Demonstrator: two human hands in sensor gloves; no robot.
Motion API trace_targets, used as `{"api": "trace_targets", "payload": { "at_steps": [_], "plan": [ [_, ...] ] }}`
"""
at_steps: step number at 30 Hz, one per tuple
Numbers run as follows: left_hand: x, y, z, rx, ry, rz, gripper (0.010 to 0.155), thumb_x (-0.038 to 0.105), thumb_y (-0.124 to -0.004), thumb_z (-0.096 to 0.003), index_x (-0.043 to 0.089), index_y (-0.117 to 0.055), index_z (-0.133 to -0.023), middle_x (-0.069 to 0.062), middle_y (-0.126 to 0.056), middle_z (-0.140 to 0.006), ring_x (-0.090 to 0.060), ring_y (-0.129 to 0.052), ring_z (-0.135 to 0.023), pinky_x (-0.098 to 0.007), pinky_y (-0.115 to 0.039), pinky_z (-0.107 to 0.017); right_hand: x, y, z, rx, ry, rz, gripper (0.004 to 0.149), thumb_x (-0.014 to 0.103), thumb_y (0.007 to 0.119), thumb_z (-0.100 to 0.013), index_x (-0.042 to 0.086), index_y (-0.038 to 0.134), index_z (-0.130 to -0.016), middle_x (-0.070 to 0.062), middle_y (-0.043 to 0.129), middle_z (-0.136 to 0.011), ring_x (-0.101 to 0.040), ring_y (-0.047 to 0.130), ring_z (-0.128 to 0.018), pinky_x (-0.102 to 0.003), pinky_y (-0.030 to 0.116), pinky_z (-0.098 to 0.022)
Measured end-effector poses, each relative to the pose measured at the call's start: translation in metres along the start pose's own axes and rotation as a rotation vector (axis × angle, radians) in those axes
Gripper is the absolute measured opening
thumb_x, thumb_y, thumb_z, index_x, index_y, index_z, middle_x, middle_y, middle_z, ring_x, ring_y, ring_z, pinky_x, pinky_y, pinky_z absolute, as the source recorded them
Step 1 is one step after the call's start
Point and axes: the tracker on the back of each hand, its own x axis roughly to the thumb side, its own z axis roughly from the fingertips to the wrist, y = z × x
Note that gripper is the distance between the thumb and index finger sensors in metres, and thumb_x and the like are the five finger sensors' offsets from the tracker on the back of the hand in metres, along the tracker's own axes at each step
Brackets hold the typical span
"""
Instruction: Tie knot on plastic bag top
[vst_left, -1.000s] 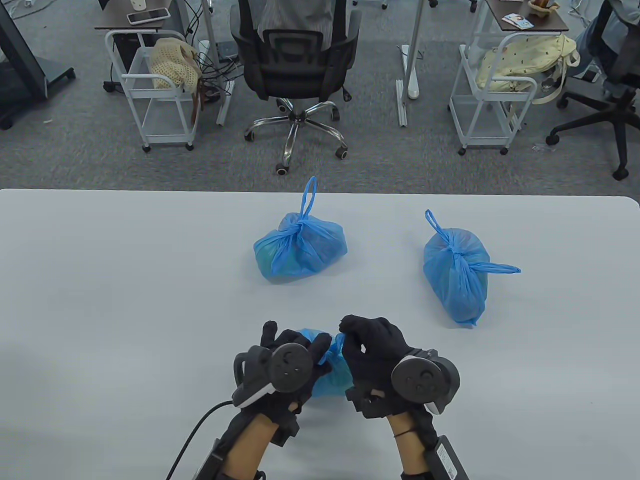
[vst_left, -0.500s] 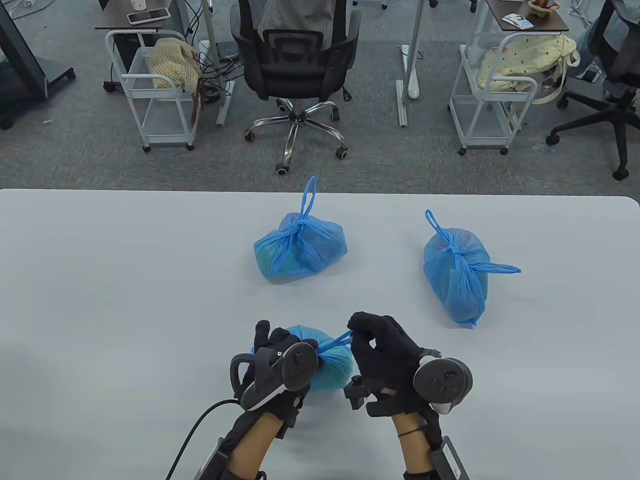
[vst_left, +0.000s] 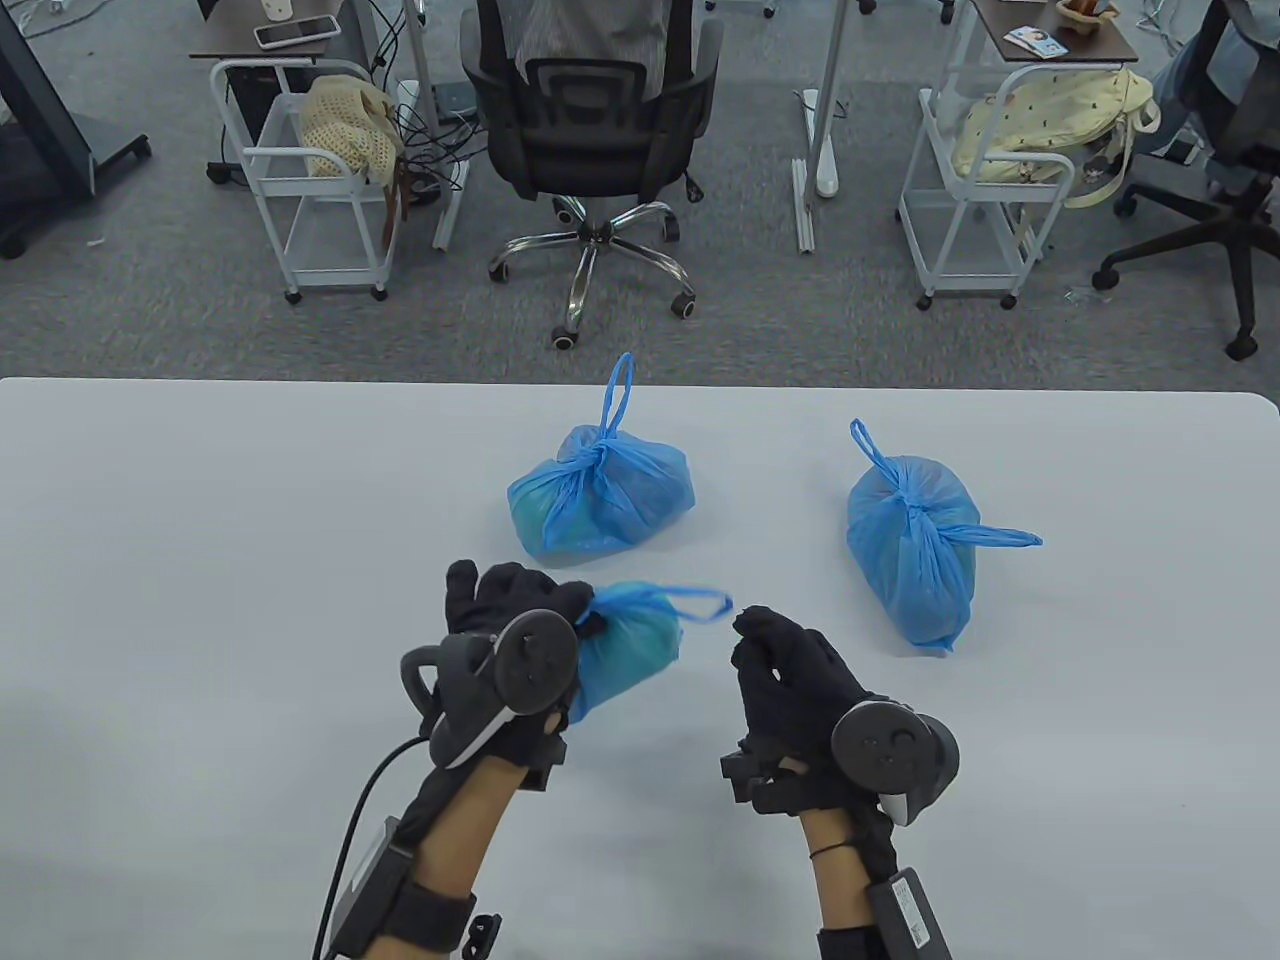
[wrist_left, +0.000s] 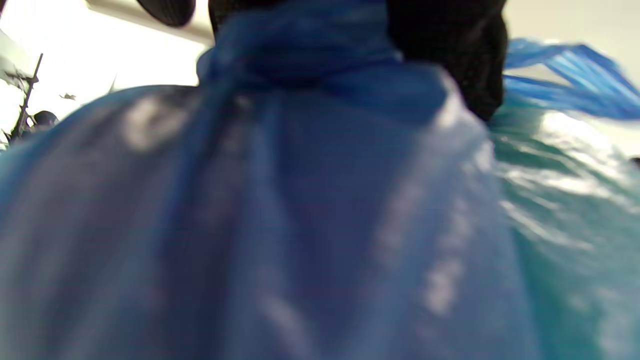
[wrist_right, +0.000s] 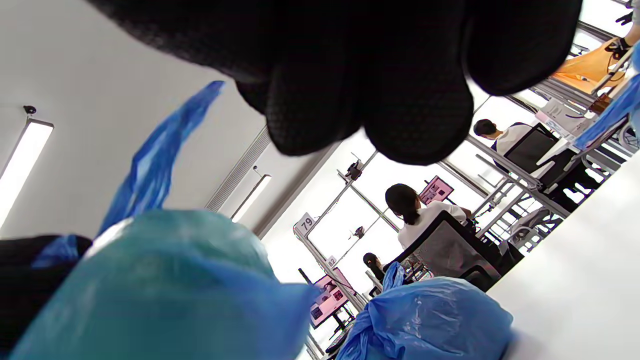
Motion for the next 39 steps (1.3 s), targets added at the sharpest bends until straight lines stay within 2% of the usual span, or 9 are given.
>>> {"api": "trace_targets", "payload": {
  "at_steps": [4, 8, 10, 12, 15, 21, 31, 35, 39],
  "plan": [
    [-0.011, 0.059, -0.017, 0.177, 0.049, -0.008, 0.036, 0.047, -0.081, -0.0482, 0.034, -0.096, -0.078, 0.001, -0.101, -0.069, -0.029, -0.092, -0.078, -0.061, -0.056, -0.073, -0.005, 0.004, 0.001, 0.036, -0.032, 0.116, 0.036, 0.029, 0.079, -0.047, 0.014, 0.087, -0.079, -0.007, 0.101, -0.054, -0.032, 0.104, -0.046, -0.061, 0.078, -0.044],
    [-0.024, 0.1, -0.024, 0.34, 0.079, -0.108, 0.037, 0.048, -0.08, -0.0492, 0.033, -0.095, -0.079, 0.002, -0.102, -0.067, -0.026, -0.097, -0.07, -0.059, -0.063, -0.071, -0.006, 0.005, 0.002, 0.052, -0.059, 0.181, 0.037, 0.03, 0.078, -0.047, 0.013, 0.087, -0.079, -0.008, 0.101, -0.054, -0.032, 0.104, -0.045, -0.061, 0.078, -0.043],
    [-0.033, 0.116, -0.029, 0.427, 0.079, -0.189, 0.038, 0.048, -0.078, -0.05, 0.033, -0.094, -0.081, 0.002, -0.102, -0.067, -0.02, -0.101, -0.057, -0.055, -0.072, -0.066, -0.004, 0.006, 0.001, 0.065, -0.08, 0.203, 0.038, 0.03, 0.078, -0.047, 0.012, 0.087, -0.079, -0.008, 0.101, -0.054, -0.032, 0.104, -0.045, -0.061, 0.078, -0.043],
    [-0.044, 0.128, -0.035, 0.49, 0.109, -0.25, 0.038, 0.049, -0.078, -0.0504, 0.032, -0.094, -0.081, 0.002, -0.102, -0.066, -0.018, -0.102, -0.053, -0.053, -0.075, -0.063, -0.001, 0.008, 0.002, 0.076, -0.11, 0.238, 0.038, 0.03, 0.078, -0.047, 0.012, 0.087, -0.079, -0.008, 0.101, -0.053, -0.032, 0.104, -0.044, -0.061, 0.078, -0.042],
    [-0.064, 0.133, -0.043, 0.496, 0.179, -0.256, 0.039, 0.049, -0.078, -0.0507, 0.03, -0.093, -0.082, 0.002, -0.102, -0.065, -0.017, -0.102, -0.05, -0.052, -0.076, -0.061, 0.002, 0.011, 0.002, 0.1, -0.155, 0.306, 0.038, 0.03, 0.078, -0.047, 0.012, 0.087, -0.079, -0.008, 0.101, -0.053, -0.032, 0.104, -0.043, -0.061, 0.079, -0.042],
    [-0.109, 0.096, -0.066, 0.46, 0.264, -0.284, 0.04, 0.047, -0.077, -0.0514, 0.027, -0.092, -0.083, 0.002, -0.102, -0.066, -0.018, -0.102, -0.051, -0.052, -0.076, -0.061, -0.001, 0.018, 0.001, 0.144, -0.183, 0.387, 0.038, 0.03, 0.078, -0.047, 0.012, 0.088, -0.079, -0.008, 0.102, -0.053, -0.031, 0.105, -0.043, -0.061, 0.079, -0.042],
    [-0.19, -0.047, -0.105, 0.159, 0.42, -0.291, 0.041, 0.046, -0.078, -0.0517, 0.026, -0.092, -0.084, 0.002, -0.103, -0.068, -0.018, -0.103, -0.054, -0.053, -0.075, -0.063, -0.022, 0.025, -0.003, 0.185, -0.139, 0.442, 0.037, 0.031, 0.079, -0.047, 0.013, 0.089, -0.078, -0.007, 0.102, -0.052, -0.032, 0.105, -0.042, -0.06, 0.079, -0.042],
    [-0.215, -0.074, -0.111, 0.113, 0.518, -0.221, 0.041, 0.047, -0.077, -0.0516, 0.027, -0.092, -0.084, 0.003, -0.103, -0.067, -0.018, -0.104, -0.054, -0.053, -0.075, -0.063, -0.033, 0.028, -0.005, 0.2, -0.114, 0.45, 0.037, 0.031, 0.079, -0.047, 0.013, 0.089, -0.077, -0.007, 0.103, -0.051, -0.031, 0.106, -0.041, -0.06, 0.08, -0.041],
    [-0.225, -0.086, -0.111, 0.079, 0.556, -0.2, 0.044, 0.049, -0.077, -0.0516, 0.027, -0.091, -0.087, 0.003, -0.103, -0.071, -0.02, -0.104, -0.06, -0.054, -0.073, -0.064, -0.042, 0.029, -0.006, 0.207, -0.086, 0.45, 0.037, 0.031, 0.079, -0.046, 0.013, 0.089, -0.077, -0.007, 0.103, -0.05, -0.031, 0.106, -0.041, -0.06, 0.08, -0.041]
  ]
}}
